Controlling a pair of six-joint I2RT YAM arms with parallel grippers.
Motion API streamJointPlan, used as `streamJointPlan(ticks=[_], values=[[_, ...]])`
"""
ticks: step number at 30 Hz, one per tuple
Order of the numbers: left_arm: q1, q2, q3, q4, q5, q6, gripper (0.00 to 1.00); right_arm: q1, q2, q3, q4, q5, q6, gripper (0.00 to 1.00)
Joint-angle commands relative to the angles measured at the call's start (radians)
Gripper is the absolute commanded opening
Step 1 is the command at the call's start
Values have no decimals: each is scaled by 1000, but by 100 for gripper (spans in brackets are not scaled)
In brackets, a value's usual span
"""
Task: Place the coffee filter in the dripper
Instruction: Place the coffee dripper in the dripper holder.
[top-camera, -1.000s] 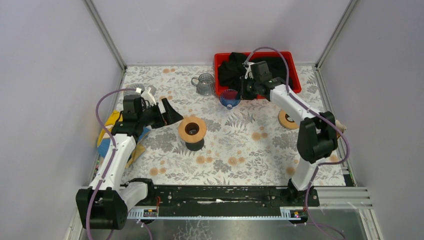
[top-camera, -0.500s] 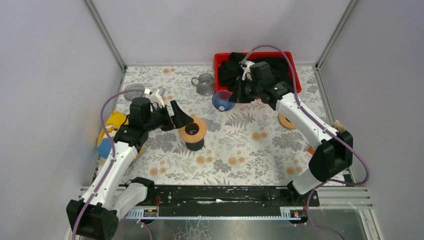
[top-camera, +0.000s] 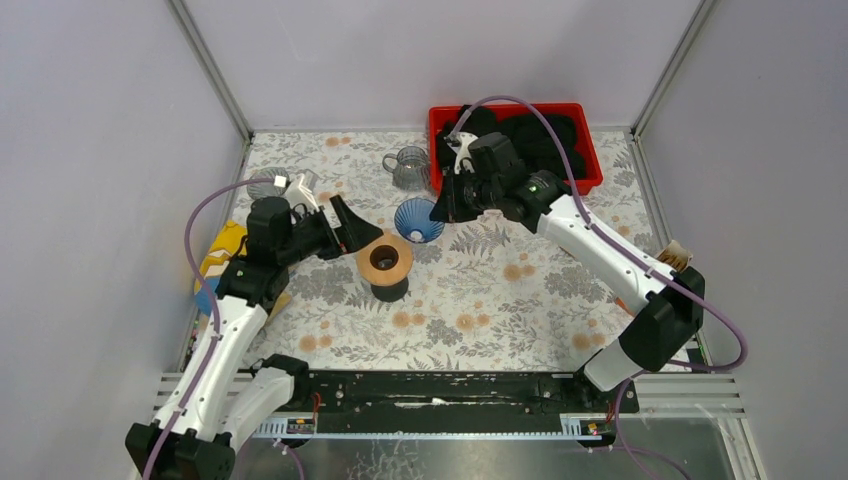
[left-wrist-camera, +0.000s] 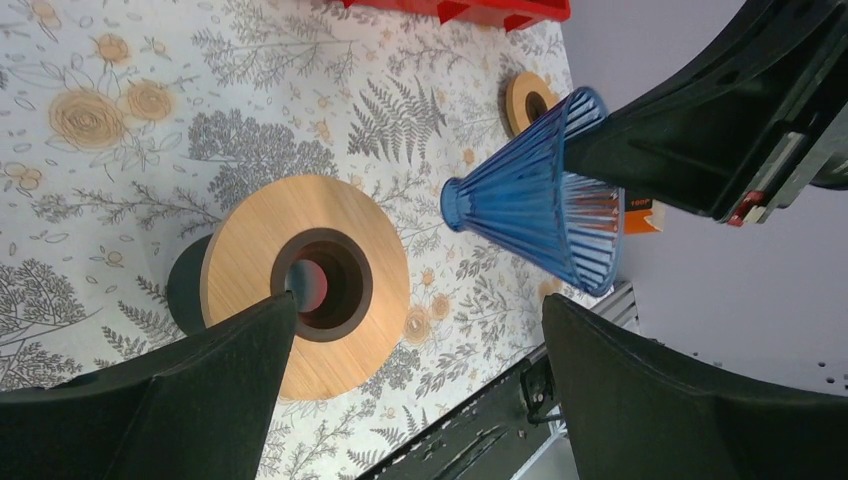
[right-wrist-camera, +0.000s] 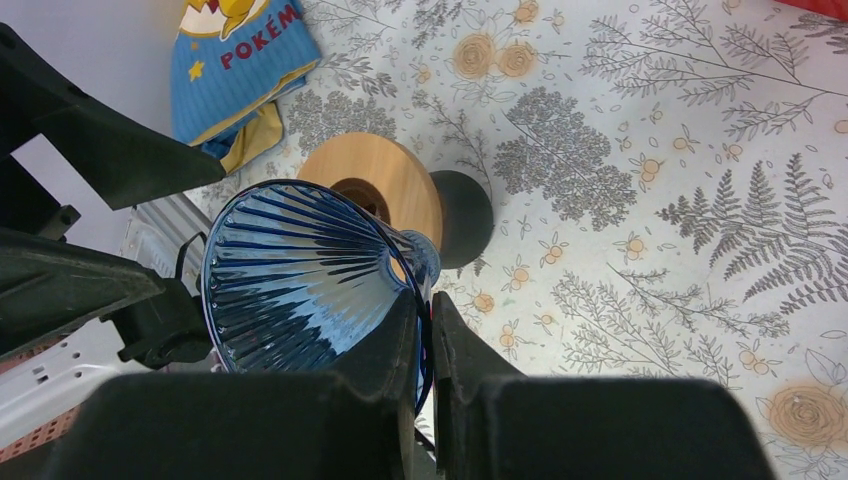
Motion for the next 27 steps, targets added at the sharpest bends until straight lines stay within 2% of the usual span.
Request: streamJointPlan(ticks=[1,7,16,23,27], values=[[-4,-28,61,-11,-53,1,99,37,11,77,0,21,17,1],[-4,-59,76,-30,-115,0,98,85,72,149,-21,45,4,1],[-4,-39,76,-74,-114,37,93,151,161,232,-36,55,-3,1],[-4,-24,76,-110,-118,71,85,173,212,268,-55,70,-12,2],[-4,-10,71,-125,-117,88,75,178,230,269,-61,81,-13,2]])
